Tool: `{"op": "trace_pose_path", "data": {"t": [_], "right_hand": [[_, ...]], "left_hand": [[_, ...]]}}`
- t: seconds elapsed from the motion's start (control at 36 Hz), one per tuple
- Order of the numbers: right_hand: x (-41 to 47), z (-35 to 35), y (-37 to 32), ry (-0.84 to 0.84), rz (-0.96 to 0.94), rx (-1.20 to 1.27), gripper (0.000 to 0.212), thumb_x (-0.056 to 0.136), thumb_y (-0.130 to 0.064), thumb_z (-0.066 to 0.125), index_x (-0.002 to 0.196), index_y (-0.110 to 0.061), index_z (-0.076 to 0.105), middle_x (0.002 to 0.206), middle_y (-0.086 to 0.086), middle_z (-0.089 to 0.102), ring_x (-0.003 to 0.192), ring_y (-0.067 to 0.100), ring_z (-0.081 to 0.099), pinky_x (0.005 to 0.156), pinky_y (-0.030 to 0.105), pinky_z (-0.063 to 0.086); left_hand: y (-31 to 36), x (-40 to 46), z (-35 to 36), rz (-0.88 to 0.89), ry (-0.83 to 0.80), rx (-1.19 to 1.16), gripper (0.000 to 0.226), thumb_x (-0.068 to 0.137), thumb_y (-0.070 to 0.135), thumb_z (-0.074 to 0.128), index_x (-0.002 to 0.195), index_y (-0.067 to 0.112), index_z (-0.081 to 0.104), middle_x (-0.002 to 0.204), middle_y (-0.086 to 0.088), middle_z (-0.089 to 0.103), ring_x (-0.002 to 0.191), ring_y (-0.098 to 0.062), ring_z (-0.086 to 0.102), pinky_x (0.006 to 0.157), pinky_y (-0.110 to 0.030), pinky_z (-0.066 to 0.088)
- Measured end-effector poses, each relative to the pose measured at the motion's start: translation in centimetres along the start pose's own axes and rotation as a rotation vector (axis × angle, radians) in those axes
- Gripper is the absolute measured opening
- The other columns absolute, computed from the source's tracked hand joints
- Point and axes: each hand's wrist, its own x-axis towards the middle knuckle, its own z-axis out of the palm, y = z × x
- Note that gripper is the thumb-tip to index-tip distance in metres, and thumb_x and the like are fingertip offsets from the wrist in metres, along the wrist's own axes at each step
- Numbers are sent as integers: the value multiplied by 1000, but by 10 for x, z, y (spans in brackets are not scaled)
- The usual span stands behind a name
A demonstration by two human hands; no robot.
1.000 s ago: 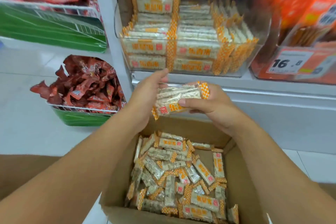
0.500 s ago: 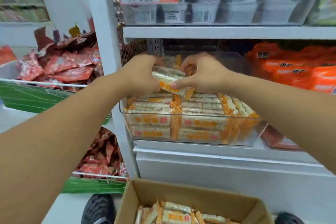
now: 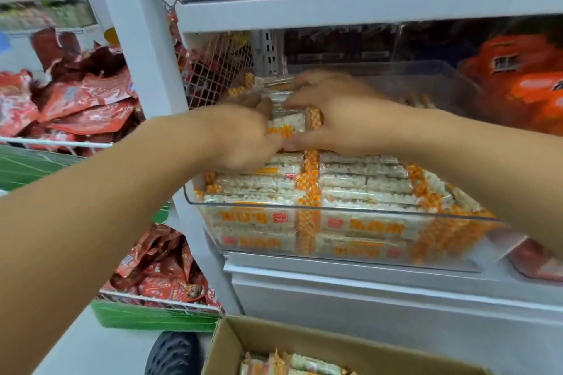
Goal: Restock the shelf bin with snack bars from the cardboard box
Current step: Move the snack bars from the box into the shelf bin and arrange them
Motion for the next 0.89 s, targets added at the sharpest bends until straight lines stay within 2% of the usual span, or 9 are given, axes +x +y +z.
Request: {"op": "trace_pose_path", "data": {"t": [0.08, 0.17, 0.25, 0.33, 0.42, 0.47, 0.58, 0.75, 0.89], "right_hand": [[-1, 1, 1, -106, 61, 5, 78, 84, -66, 62, 150, -30, 42, 157, -4, 39, 144, 21, 36, 115, 34, 32], [-6, 1, -2, -254, 42, 51, 79, 96, -55, 53, 159, -26, 16, 167, -3, 11, 153, 15, 8, 122, 26, 9], [-9, -8, -7, -292, 135, 301, 77, 100, -47, 49, 160, -22, 7, 167, -6, 5, 152, 9, 6, 108, 9, 6], [-10, -24, -2, -172, 262, 317, 84, 87, -53, 69, 155, -27, 29, 158, -3, 37, 141, 17, 39, 113, 25, 31], [-15, -34, 9, -188, 396, 257, 62, 76, -51, 81, 121, -11, 65, 105, 3, 74, 89, 20, 72, 82, 34, 58], [-17, -32, 14, -247, 438, 404, 49, 74, -44, 85, 97, -3, 74, 81, 8, 77, 69, 18, 75, 69, 33, 63], [-15, -13, 12, -165, 360, 471, 26, 80, -34, 82, 78, -9, 77, 72, 5, 75, 58, 11, 67, 57, 22, 54], [-7, -6, -2, -143, 297, 432, 24, 84, -25, 77, 73, -3, 74, 70, 8, 75, 67, 20, 73, 65, 29, 61], [-6, -14, 1, -64, 420, 351, 44, 72, -54, 80, 87, -12, 77, 78, 7, 75, 67, 15, 70, 62, 30, 56]], "left_hand": [[3, 3, -2, -23, -40, -29, 64, 105, 41, 19, 158, 10, -1, 166, -11, -7, 153, -24, -2, 123, -39, 8], [5, 3, 1, -47, -60, -14, 62, 108, 36, 17, 157, 9, -10, 164, -12, -14, 152, -25, -8, 123, -43, 2], [8, -2, -2, -41, -64, -24, 62, 108, 38, 18, 157, 14, -11, 165, -9, -14, 153, -25, -6, 123, -42, 1], [8, -7, -1, -27, -50, 15, 61, 107, 39, 16, 158, 15, -9, 165, -9, -9, 153, -25, -2, 124, -43, 0], [8, -11, 4, -6, 28, 28, 58, 107, 33, 23, 156, 7, 7, 163, -20, 10, 147, -36, 21, 119, -47, 21], [8, -11, 5, 5, 27, 12, 59, 108, 30, 27, 156, 3, 6, 163, -22, 8, 146, -38, 23, 117, -45, 27], [4, -9, 7, 14, 49, -27, 57, 106, 22, 36, 154, 6, 10, 161, -21, 15, 144, -37, 26, 113, -45, 33], [2, -9, 11, 8, -3, -55, 73, 103, 13, 37, 157, 17, -12, 164, -11, -14, 152, -27, -9, 124, -42, 5], [3, -8, 10, 20, -29, -127, 70, 106, 28, 35, 157, 21, -14, 164, -8, -18, 151, -23, -14, 123, -42, 0]]}}
